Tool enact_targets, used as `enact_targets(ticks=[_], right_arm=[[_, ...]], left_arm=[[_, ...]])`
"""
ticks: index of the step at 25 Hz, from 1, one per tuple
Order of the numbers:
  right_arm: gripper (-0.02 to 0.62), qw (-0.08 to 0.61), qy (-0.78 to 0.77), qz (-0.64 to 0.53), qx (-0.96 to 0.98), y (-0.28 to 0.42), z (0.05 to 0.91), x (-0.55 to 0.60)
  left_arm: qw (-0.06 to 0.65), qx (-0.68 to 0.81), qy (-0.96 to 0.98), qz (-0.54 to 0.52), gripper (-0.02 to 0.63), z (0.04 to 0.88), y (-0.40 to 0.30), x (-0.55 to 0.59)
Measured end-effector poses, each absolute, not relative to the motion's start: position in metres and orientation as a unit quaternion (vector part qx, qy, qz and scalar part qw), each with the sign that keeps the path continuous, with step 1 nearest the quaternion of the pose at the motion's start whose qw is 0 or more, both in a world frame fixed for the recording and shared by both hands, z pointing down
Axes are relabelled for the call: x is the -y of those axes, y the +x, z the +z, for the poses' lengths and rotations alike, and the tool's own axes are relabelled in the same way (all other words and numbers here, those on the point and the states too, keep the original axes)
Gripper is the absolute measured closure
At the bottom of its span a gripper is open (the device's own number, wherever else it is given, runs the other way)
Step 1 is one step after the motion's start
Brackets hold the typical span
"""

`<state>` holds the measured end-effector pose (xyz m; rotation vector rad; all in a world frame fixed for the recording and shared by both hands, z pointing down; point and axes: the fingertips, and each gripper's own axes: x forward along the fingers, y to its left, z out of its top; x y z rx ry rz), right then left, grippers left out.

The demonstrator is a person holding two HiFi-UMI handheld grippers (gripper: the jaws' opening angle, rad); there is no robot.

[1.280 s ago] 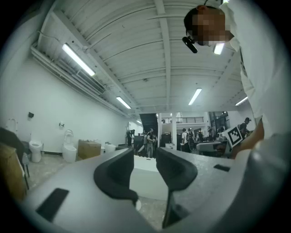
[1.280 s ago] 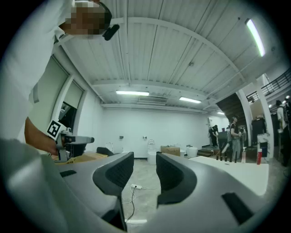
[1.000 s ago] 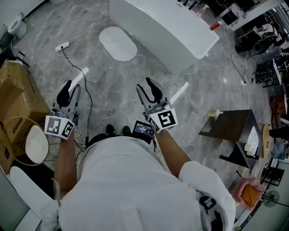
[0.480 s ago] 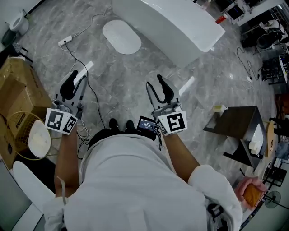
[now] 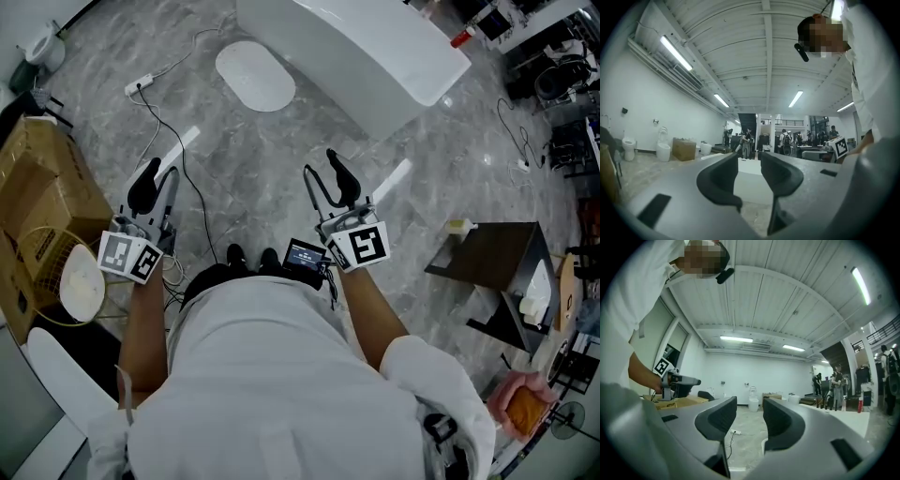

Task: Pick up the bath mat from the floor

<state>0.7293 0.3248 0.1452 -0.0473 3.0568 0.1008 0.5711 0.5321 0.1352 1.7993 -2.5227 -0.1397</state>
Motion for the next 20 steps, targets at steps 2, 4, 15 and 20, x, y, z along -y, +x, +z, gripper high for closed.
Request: enact_targets(ticks=[2, 4, 15, 20], right_arm=[[0.408, 0.04, -0.023, 0.024, -0.999, 0.735, 0.149, -0.319], [0.408, 0.04, -0.025, 0.022, -0.999, 0.742, 0.153, -0.316], [0.422, 0.018, -0.029, 0.007, -0.999, 0.762, 0.176, -0.299], [0.428, 0.018, -0.045, -0.054, -0.997, 0.763, 0.188, -0.283]], left_arm=[[0.017, 0.817, 0.575, -0.04, 0.451, 0.134, 0.576, -0.53], [0.018, 0.818, 0.573, -0.042, 0.451, 0.135, 0.583, -0.528], [0.019, 0.816, 0.576, -0.05, 0.458, 0.145, 0.61, -0.514], [0.035, 0.815, 0.576, -0.057, 0.458, 0.154, 0.615, -0.512]])
